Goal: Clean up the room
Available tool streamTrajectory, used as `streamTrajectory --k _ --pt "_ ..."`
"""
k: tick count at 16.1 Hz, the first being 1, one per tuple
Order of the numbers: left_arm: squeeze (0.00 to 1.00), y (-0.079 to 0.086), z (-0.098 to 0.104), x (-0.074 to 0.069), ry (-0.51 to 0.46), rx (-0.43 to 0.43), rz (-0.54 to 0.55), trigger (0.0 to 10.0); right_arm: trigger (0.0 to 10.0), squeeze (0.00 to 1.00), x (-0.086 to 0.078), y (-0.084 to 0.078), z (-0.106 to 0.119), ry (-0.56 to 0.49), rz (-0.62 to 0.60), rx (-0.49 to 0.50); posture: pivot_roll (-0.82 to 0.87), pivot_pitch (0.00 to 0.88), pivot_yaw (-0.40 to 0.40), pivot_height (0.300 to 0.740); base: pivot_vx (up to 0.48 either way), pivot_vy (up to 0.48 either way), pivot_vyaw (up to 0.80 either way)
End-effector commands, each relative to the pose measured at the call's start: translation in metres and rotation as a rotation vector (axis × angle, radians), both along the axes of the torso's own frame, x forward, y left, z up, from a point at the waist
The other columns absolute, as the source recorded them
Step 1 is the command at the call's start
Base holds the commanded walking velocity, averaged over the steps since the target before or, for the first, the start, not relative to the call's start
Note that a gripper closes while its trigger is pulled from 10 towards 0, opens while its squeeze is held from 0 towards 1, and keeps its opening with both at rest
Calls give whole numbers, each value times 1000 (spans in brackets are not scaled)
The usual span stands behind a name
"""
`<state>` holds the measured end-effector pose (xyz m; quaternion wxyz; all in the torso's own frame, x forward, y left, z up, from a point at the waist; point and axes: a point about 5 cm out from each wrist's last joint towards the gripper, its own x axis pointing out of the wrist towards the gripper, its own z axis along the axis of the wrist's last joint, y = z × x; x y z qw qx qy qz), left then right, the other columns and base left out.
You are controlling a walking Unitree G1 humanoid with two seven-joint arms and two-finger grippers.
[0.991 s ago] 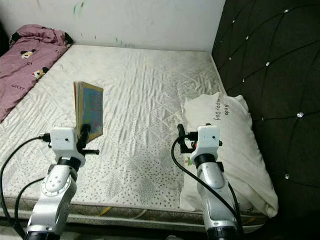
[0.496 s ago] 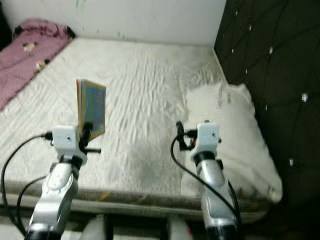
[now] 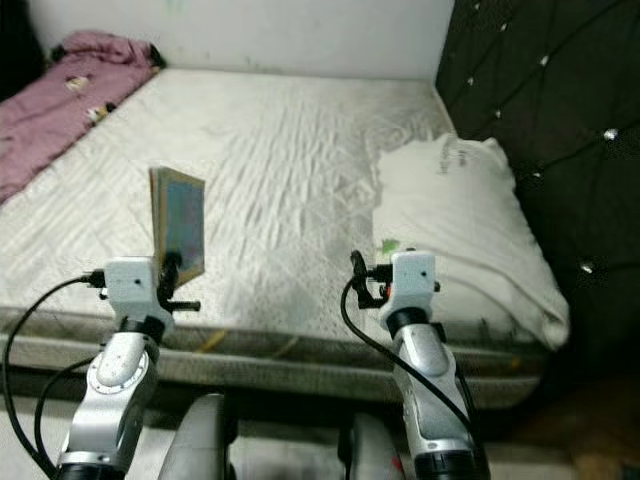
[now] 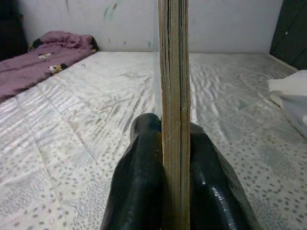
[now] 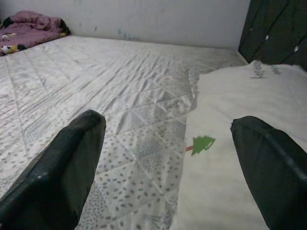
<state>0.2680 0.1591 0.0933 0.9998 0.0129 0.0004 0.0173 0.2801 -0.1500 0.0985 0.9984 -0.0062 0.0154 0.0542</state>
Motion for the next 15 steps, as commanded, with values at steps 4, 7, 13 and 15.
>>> streamTrajectory --k 4,7,13,15 --pt "0 0 17 8 -70 -5 -12 10000 10000 0 3 3 7 -23 22 6 0 34 -9 632 0 0 0" --pt "0 0 17 11 -64 -26 -11 10000 10000 0 3 4 7 -23 26 7 -3 40 -1 582 0 0 0" --pt "0 -3 16 13 -64 -50 -17 10000 10000 0 3 5 5 -16 29 -4 -4 35 -3 573 0 0 0" --pt "0 -5 17 14 -70 -54 -27 10000 10000 0 4 4 5 -15 30 -6 -4 31 -5 573 281 0 0"
